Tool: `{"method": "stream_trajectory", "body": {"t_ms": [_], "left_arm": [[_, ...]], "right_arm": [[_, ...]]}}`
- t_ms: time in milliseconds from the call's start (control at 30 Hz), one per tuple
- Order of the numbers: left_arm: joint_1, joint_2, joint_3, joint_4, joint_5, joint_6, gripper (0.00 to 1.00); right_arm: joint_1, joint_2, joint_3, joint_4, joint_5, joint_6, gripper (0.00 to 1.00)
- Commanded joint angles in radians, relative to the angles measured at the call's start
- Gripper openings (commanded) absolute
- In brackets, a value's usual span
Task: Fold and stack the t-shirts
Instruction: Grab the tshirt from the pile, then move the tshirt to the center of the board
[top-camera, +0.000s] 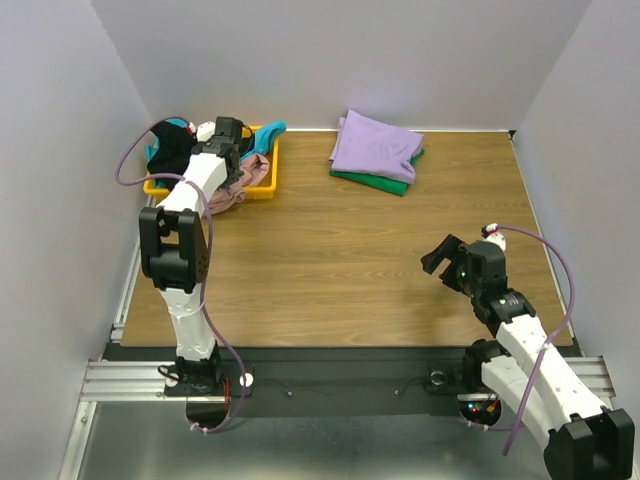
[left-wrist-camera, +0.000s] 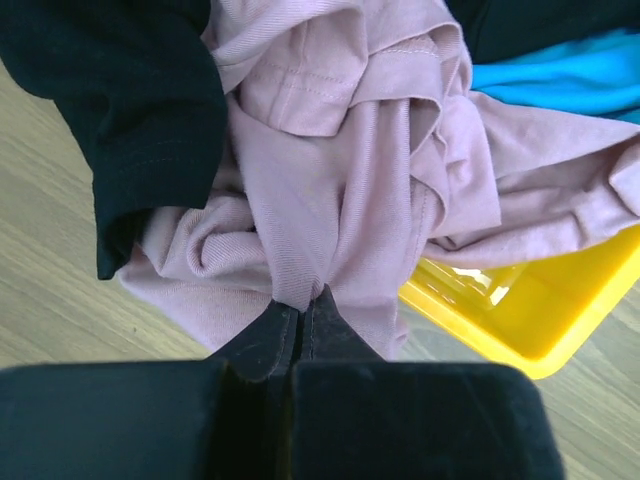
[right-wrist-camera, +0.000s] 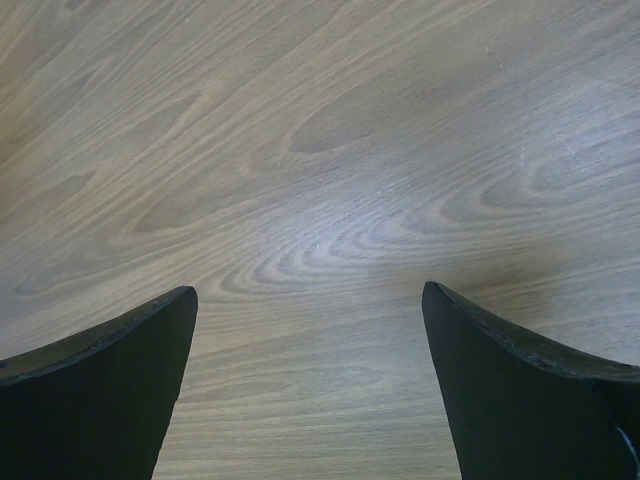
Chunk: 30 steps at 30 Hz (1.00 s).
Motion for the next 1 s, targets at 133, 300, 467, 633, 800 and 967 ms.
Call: {"method": "stream_trajectory", "body": {"t_ms": [133, 300, 467, 633, 800, 967], "left_arm": [[0.006, -0.232, 0.040, 0.133, 0.182, 0.076, 0.00], [-0.002, -0.289, 0.200, 0.151, 0.314, 0.119, 0.00], [-0.045, -0.339, 0.324, 0.219, 0.406, 0.186, 0.00], [-0.066, -0.385, 0.473, 0.251, 0.490, 0.182, 0.00], [-0.100, -0.450, 0.517, 0.322, 0.382, 0.191, 0.00], [-0.100, -0.439, 0.550, 0.320, 0.234, 0.206, 0.00]], "right_arm": [[0.002, -0.019, 0.035, 0.046, 0.025, -0.011, 1.00], [0.002, -0.055, 0.042, 0.044, 0.021, -0.008, 1.00], [0.002, -0.092, 0.033, 0.044, 0.022, -0.008, 1.00], [0.001, -0.124, 0.038, 0.044, 0.013, -0.013, 1.00], [0.002, -0.144, 0.048, 0.037, -0.018, -0.027, 1.00], [0.002, -0.170, 0.053, 0.024, -0.035, -0.030, 1.00]]}}
